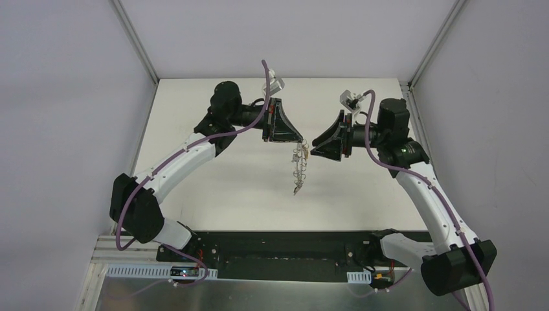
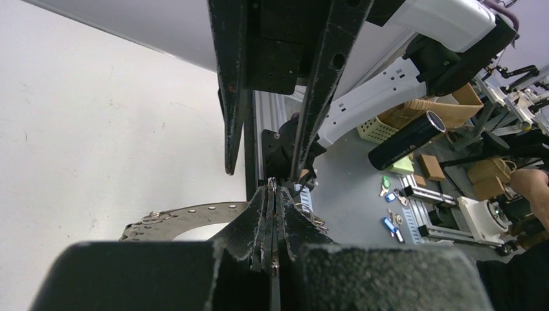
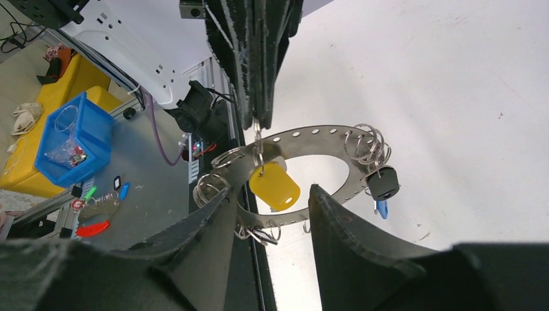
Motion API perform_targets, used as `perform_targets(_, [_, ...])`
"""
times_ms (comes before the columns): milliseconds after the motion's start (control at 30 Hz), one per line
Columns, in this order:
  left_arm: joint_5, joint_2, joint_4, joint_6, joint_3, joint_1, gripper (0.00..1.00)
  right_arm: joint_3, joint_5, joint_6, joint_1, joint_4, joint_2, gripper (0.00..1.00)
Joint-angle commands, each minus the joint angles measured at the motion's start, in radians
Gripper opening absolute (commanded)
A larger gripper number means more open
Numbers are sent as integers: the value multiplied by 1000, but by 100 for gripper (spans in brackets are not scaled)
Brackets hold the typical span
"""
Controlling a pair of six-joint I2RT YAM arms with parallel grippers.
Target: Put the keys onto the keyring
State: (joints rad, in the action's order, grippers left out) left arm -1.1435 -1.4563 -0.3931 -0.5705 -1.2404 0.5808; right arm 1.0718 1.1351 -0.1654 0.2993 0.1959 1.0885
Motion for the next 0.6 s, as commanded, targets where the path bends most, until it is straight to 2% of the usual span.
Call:
perform_targets(0, [-21,53,-76,-17,1,0,0,38,-12,-10,22,-58,22,46])
perform_targets(300, [-23,52,-47,8,8,5,0,53,13,21,37,-80,34,31])
perform_targets(567, [-25,48,-41,13,6,8,0,48,24,42,40,-96,37,24])
